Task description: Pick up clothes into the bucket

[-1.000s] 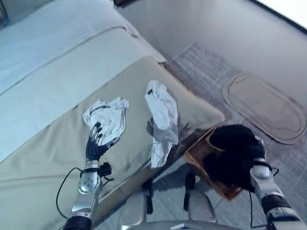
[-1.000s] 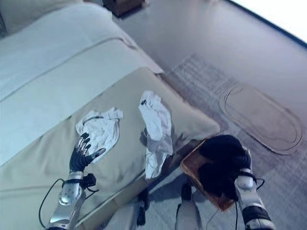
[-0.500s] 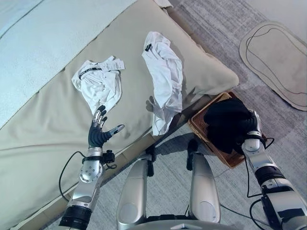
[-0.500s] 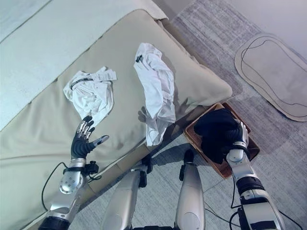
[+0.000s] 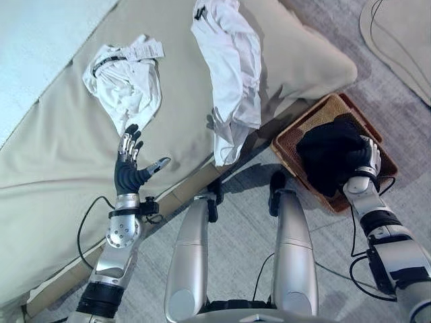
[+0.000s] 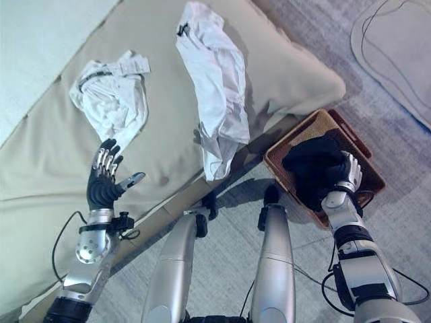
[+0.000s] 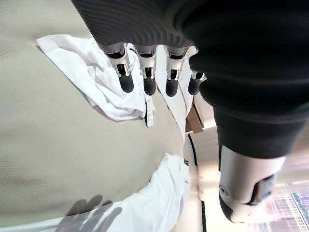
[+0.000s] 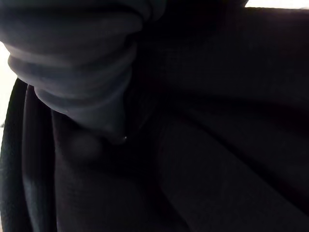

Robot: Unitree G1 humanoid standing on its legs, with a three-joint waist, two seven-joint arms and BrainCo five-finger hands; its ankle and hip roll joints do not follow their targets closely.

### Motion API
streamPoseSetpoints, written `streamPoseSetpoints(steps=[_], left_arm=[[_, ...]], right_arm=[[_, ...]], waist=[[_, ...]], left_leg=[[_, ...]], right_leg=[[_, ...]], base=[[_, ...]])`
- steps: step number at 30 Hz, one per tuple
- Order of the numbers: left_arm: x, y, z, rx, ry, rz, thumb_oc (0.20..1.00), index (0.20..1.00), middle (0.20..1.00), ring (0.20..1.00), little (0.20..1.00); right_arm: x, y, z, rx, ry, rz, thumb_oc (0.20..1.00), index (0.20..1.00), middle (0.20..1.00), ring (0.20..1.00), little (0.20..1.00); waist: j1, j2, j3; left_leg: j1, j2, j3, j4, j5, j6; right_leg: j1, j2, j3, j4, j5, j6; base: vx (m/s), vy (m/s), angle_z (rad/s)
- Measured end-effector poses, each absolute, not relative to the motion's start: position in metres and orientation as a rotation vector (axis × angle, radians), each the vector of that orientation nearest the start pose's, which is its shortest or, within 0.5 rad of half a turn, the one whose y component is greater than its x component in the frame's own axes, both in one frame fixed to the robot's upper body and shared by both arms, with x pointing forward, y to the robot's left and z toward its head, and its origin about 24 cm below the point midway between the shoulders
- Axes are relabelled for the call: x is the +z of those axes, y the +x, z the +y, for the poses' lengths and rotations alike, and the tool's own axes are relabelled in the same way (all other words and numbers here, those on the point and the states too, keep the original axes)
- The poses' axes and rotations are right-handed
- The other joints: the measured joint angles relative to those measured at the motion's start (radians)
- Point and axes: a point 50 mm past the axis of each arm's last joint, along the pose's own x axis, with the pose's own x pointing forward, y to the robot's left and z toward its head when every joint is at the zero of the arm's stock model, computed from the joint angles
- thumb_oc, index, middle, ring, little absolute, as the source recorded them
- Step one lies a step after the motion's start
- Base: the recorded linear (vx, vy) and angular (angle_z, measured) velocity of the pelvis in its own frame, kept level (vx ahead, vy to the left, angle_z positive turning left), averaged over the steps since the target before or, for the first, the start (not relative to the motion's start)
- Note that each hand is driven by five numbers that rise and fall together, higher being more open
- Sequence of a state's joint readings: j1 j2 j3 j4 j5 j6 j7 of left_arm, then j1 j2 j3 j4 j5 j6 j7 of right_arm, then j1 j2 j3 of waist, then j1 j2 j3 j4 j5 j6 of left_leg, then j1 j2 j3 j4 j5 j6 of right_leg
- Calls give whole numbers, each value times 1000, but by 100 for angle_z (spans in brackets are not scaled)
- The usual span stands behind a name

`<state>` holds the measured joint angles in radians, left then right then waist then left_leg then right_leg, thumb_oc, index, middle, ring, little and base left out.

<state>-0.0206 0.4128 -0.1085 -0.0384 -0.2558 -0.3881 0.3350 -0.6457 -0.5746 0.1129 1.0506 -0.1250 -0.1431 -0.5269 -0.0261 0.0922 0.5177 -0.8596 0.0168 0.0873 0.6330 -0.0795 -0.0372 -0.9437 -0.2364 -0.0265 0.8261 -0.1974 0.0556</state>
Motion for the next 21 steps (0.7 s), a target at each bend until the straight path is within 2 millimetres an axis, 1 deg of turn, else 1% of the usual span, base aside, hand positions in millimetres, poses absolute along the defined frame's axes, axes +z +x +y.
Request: streamPoseSetpoints(steps=[2, 3, 4, 6, 8, 10, 15, 18, 21], left_arm=[[103, 248, 205, 173, 49, -433, 1000, 1000, 1000, 1000, 1000], [102, 248, 203, 166, 37, -430, 1000, 1000, 1000, 1000, 1000], [101, 248, 202, 165, 28, -426, 1000, 1000, 1000, 1000, 1000], [102, 248, 201, 166, 12, -428, 1000, 1000, 1000, 1000, 1000], [103, 249, 201, 166, 4, -430, 1000, 1000, 1000, 1000, 1000], [104, 249, 200, 171, 0, -435, 1000, 1000, 1000, 1000, 1000], [109, 252, 199, 177, -7, -454, 1000, 1000, 1000, 1000, 1000], [109, 252, 198, 176, -9, -454, 1000, 1000, 1000, 1000, 1000], [113, 250, 196, 169, -17, -474, 1000, 1000, 1000, 1000, 1000]], right_arm=[[82, 334, -321, -650, -766, 79, 200, 200, 200, 200, 200], [87, 336, -324, -656, -781, 72, 200, 200, 200, 200, 200], [92, 338, -324, -660, -780, 58, 200, 200, 200, 200, 200], [102, 341, -325, -670, -781, 34, 200, 200, 200, 200, 200], [112, 345, -328, -687, -785, 20, 200, 200, 200, 200, 200], [118, 346, -331, -704, -785, 13, 200, 200, 200, 200, 200], [125, 350, -332, -732, -761, 15, 200, 200, 200, 200, 200], [125, 350, -333, -728, -782, 22, 200, 200, 200, 200, 200], [134, 351, -337, -736, -821, 10, 200, 200, 200, 200, 200]], waist=[[10, 2, 1], [16, 5, 2], [15, 6, 2], [13, 7, 3], [15, 9, 5], [15, 11, 6], [16, 19, 10], [14, 21, 11], [17, 21, 11]], left_leg=[[-27, 9, 19, 31, -12, 5], [-40, 11, 28, 49, -25, 5], [-53, 15, 39, 73, -36, 11], [-76, 18, 50, 98, -47, 11], [-103, 25, 63, 126, -57, 19], [-123, 27, 70, 145, -66, 21], [-161, 31, 72, 170, -67, 21], [-183, 34, 73, 182, -67, 20], [-209, 31, 73, 184, -68, 19]], right_leg=[[-34, 7, 19, 18, 0, 0], [-52, 9, 32, 30, -1, 1], [-70, 12, 47, 46, -1, 1], [-99, 15, 63, 62, -1, 1], [-129, 22, 79, 80, -1, 1], [-154, 24, 91, 96, -1, 1], [-199, 26, 100, 125, -1, 1], [-223, 27, 101, 139, -1, 1], [-255, 24, 104, 145, -1, 1]], base=[[16, 45, -21], [-20, 49, -25], [-37, 65, -24], [-32, 48, -16], [-29, 24, -17], [-20, 7, -9], [-15, -3, -1], [-5, -7, -3], [0, 0, 0]])
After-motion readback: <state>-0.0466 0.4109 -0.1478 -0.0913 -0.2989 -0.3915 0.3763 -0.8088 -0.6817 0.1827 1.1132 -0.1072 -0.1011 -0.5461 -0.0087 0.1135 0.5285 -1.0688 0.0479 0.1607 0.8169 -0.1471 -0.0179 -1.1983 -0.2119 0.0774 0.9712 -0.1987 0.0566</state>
